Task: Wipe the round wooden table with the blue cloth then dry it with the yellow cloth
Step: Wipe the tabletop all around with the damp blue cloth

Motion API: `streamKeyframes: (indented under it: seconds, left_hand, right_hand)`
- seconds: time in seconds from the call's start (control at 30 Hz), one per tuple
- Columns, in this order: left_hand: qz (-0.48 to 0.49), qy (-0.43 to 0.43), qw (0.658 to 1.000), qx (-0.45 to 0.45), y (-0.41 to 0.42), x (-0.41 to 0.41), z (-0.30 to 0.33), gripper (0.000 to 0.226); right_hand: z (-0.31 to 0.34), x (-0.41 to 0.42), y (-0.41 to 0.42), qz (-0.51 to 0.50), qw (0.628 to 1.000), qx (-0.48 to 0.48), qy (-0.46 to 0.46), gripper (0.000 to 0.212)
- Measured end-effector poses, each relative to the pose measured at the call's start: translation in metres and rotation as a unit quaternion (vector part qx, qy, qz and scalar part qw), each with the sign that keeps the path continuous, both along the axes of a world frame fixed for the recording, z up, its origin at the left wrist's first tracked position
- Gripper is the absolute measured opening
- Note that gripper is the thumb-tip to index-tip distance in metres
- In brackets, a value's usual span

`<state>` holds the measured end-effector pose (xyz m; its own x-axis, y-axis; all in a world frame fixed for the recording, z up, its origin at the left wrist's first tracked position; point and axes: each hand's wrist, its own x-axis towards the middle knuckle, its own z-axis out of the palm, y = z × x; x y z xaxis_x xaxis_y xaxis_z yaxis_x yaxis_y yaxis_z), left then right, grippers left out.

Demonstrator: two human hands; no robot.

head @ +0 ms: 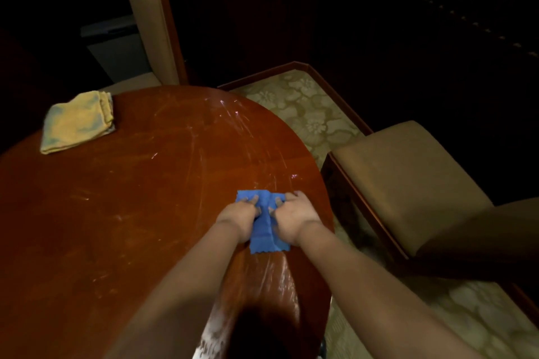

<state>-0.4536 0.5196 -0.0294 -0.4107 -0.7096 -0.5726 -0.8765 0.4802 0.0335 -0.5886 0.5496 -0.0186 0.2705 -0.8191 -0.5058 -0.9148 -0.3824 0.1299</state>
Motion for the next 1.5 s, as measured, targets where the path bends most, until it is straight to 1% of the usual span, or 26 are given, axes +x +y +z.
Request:
streamKeyframes:
  seconds: [0.1, 0.17, 0.23, 0.3, 0.37, 0.43, 0.57, 0.67, 0.73, 0.87, 0.97, 1.07, 1.17, 1.27, 1.37, 1.5]
  left_hand:
    - [0.027, 0.012, 1.000, -0.002, -0.035, -0.006, -0.004, 0.047]
    - [0.043, 0.023, 0.999, -0.003, -0.049, -0.007, -0.006, 0.049]
    - [0.042, 0.012, 0.999, -0.010, -0.051, -0.009, -0.005, 0.048]
    - [0.031, -0.006, 0.999, -0.017, -0.040, -0.010, -0.002, 0.049]
    - [0.017, -0.016, 1.000, -0.021, -0.024, -0.009, -0.001, 0.049]
    - [0.005, -0.023, 1.000, -0.005, -0.004, -0.007, -0.003, 0.048]
    - [-0.017, -0.033, 0.999, -0.005, 0.031, -0.003, -0.004, 0.052]
    - [-0.049, -0.031, 0.998, -0.011, 0.041, 0.000, -0.001, 0.056]
    - [-0.055, -0.029, 0.998, -0.017, 0.037, -0.001, 0.000, 0.058]
    - [-0.034, -0.027, 0.999, -0.019, 0.010, -0.011, -0.001, 0.061]
    - [-0.021, -0.026, 0.999, -0.022, -0.017, -0.017, -0.001, 0.064]
    - [-0.021, -0.037, 0.999, -0.023, -0.024, -0.021, 0.004, 0.063]
    - [-0.036, -0.050, 0.998, -0.026, -0.009, -0.019, 0.006, 0.063]
    - [-0.064, -0.051, 0.997, -0.012, 0.019, -0.012, 0.008, 0.054]
    - [-0.086, -0.055, 0.995, -0.002, 0.047, -0.004, 0.012, 0.049]
    - [-0.119, -0.049, 0.992, 0.000, 0.076, 0.005, 0.012, 0.057]
  right_hand:
    - [-0.007, -0.008, -0.024, 0.000, 1.000, -0.017, 0.004, 0.049]
    - [-0.008, -0.010, -0.033, -0.007, 1.000, -0.028, 0.004, 0.051]
    - [-0.006, -0.008, -0.032, -0.023, 0.999, -0.024, -0.002, 0.051]
    - [-0.003, -0.004, -0.021, -0.041, 0.999, -0.010, -0.014, 0.049]
    - [0.004, -0.003, -0.004, -0.048, 0.999, -0.003, -0.017, 0.041]
    - [0.009, -0.002, 0.014, -0.054, 0.998, 0.018, -0.019, 0.036]
    - [0.010, -0.002, 0.046, -0.074, 0.996, 0.045, -0.021, 0.042]
    - [0.009, -0.005, 0.053, -0.075, 0.996, 0.044, -0.027, 0.049]
    - [0.008, -0.008, 0.048, -0.072, 0.996, 0.039, -0.034, 0.051]
    - [-0.001, -0.015, 0.021, -0.085, 0.995, 0.027, -0.052, 0.055]
    - [-0.007, -0.022, -0.005, -0.077, 0.996, 0.008, -0.046, 0.056]
    - [-0.007, -0.023, -0.010, -0.081, 0.996, 0.011, -0.041, 0.055]
    - [-0.002, -0.017, 0.006, -0.096, 0.994, 0.027, -0.032, 0.057]
    - [0.006, -0.011, 0.035, -0.099, 0.993, 0.054, -0.027, 0.061]
    - [0.010, -0.005, 0.067, -0.102, 0.993, 0.063, -0.015, 0.060]
    - [0.007, 0.003, 0.098, -0.122, 0.991, 0.062, -0.008, 0.059]
